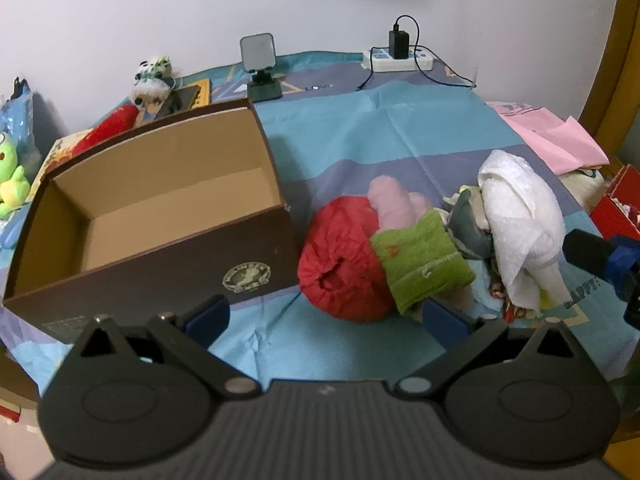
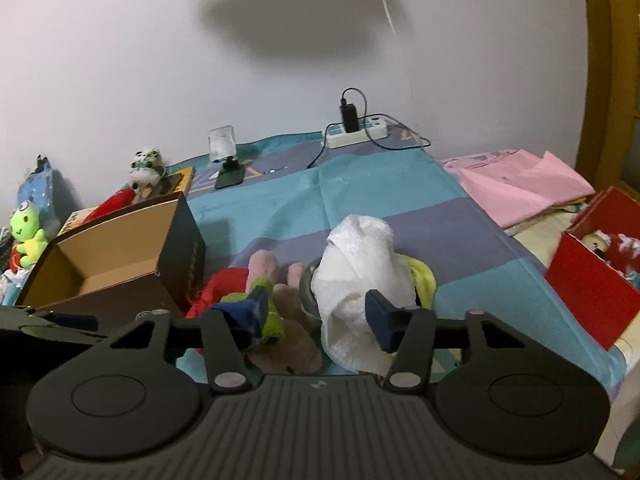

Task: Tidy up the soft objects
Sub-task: 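Grasp the green plush in the pile with the right gripper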

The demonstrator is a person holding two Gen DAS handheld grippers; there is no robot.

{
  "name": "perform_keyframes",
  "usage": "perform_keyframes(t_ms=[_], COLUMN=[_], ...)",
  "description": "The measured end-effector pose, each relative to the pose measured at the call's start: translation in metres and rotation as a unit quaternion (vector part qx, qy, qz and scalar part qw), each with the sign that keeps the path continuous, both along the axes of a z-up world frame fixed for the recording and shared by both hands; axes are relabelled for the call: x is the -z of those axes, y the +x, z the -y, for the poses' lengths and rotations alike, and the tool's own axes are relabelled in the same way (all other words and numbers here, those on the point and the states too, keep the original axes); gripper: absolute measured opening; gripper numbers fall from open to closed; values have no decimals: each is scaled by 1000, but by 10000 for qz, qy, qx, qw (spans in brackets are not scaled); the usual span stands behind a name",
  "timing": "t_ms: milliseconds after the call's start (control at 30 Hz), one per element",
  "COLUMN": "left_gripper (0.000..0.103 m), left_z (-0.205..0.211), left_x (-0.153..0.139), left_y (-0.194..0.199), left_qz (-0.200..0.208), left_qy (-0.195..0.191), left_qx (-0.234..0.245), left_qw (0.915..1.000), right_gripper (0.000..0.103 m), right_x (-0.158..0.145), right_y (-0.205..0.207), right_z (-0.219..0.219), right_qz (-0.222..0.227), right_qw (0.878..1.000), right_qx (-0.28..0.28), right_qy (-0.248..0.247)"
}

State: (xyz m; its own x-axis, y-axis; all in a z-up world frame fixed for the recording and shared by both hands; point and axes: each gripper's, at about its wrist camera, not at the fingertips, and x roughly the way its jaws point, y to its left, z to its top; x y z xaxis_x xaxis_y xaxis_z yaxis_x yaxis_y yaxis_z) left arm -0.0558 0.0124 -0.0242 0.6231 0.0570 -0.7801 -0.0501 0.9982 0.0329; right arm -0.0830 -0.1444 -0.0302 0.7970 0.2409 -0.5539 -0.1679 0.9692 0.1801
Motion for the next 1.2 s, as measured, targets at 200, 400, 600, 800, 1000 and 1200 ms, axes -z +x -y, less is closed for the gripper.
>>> perform_keyframes(t_ms=[200,400,600,800,1000,1200], left_gripper=[102,102,102,102,99,45], left_z=[11,13,-2,4,29,26], left_x=[3,7,18,30,40,51], left_y=[12,17,1,12,23,35], left_qz=[-99,-105,172,194,282,120], left_qy=[71,-159,-1021,-1547,-1273,-1280], left_qx=[-121,-107,179,425,704,719], left_qw=[9999,9998,9945,9868,9890,9891], right_gripper=[21,19,18,18,18,14], right_x=[-1,-1,0,7,31,50], right_y=[14,30,45,56,79,91], right_z=[6,5,20,18,-9,-20], right_qz=[-106,-130,-185,-358,-798,-845], right_qw=[9995,9978,9928,9754,9711,9708], right_qx=[-260,-584,-967,-1761,-2041,-2124], right_qy=[153,301,687,1275,947,729])
